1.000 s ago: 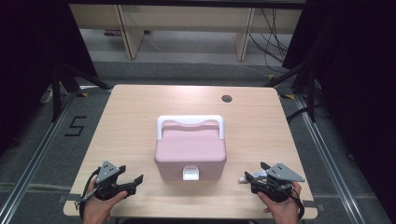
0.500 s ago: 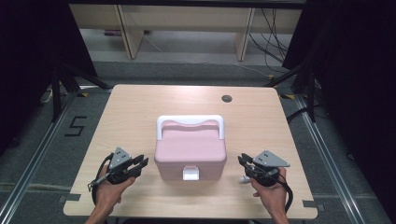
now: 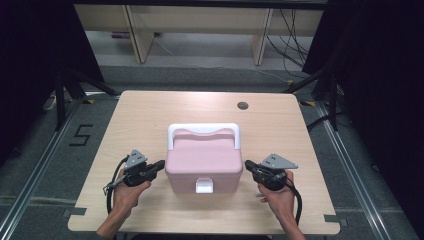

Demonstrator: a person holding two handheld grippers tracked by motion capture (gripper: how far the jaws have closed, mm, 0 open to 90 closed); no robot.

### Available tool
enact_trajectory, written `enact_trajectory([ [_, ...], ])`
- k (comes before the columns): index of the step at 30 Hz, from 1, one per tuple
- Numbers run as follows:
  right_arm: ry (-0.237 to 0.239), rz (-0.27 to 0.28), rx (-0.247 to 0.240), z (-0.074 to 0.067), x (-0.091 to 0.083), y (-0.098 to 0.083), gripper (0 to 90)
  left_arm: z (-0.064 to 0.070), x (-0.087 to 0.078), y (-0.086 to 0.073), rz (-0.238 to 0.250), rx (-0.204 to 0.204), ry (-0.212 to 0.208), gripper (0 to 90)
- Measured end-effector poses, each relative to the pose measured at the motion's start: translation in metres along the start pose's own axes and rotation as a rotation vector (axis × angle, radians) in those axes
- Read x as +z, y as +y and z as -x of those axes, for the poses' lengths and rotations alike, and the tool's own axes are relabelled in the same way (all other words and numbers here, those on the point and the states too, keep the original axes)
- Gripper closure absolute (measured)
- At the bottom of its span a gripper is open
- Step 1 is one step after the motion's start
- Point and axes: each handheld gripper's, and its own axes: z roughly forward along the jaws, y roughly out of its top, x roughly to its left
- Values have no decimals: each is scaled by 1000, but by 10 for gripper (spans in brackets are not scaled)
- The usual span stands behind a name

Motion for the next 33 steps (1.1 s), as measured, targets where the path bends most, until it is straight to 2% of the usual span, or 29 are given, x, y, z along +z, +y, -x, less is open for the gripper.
enact_trajectory([
  [2,29,-11,3,0,3,0,865,3,4,1,2,6,-13,894],
  [3,32,-8,17,-2,4,0,865,4,4,1,-2,9,-21,894],
  [4,24,-11,10,-3,4,1,865,6,5,1,1,9,-32,894],
  [5,14,-4,-2,-4,3,1,866,7,6,1,-1,14,-31,894],
  [7,39,-17,11,-7,5,1,866,7,6,2,-2,12,-32,894],
  [10,51,-16,-7,-10,6,1,895,6,6,1,-1,14,-35,895],
  [12,58,-12,0,-10,4,1,900,6,6,2,0,11,-37,895],
  [13,63,-17,21,-12,3,1,900,7,6,1,-2,8,-38,895],
  [14,64,2,-4,-11,4,1,900,7,5,1,-2,10,-33,896],
  [15,63,-9,13,-14,2,0,900,8,5,1,-3,13,-29,896],
  [17,76,2,1,-15,3,-1,900,7,4,2,-6,14,-25,896],
  [18,70,-13,22,-17,0,-1,900,7,3,1,-6,8,-24,896],
  [20,63,1,-13,-17,0,-1,900,8,2,1,-1,4,-26,896],
  [21,70,-11,23,-21,-1,-2,900,8,1,1,-2,11,-27,896],
  [23,80,-2,-8,-19,-1,-2,900,9,-2,0,-4,10,-24,896],
  [26,78,-7,-12,-23,-2,-2,900,9,-6,-1,-1,7,-25,896],
  [27,80,-10,6,-25,-2,-2,900,9,-8,-2,-2,7,-25,896],
  [29,95,-1,4,-27,0,-2,900,8,-11,-3,-1,4,-26,896],
  [30,86,2,-37,-24,0,-1,900,9,-12,-4,-2,4,-19,896],
  [31,93,2,-8,-28,0,-2,900,9,-14,-5,-2,6,-14,897],
  [33,102,-10,-21,-29,-1,-1,900,10,-17,-6,-2,3,-12,897],
])
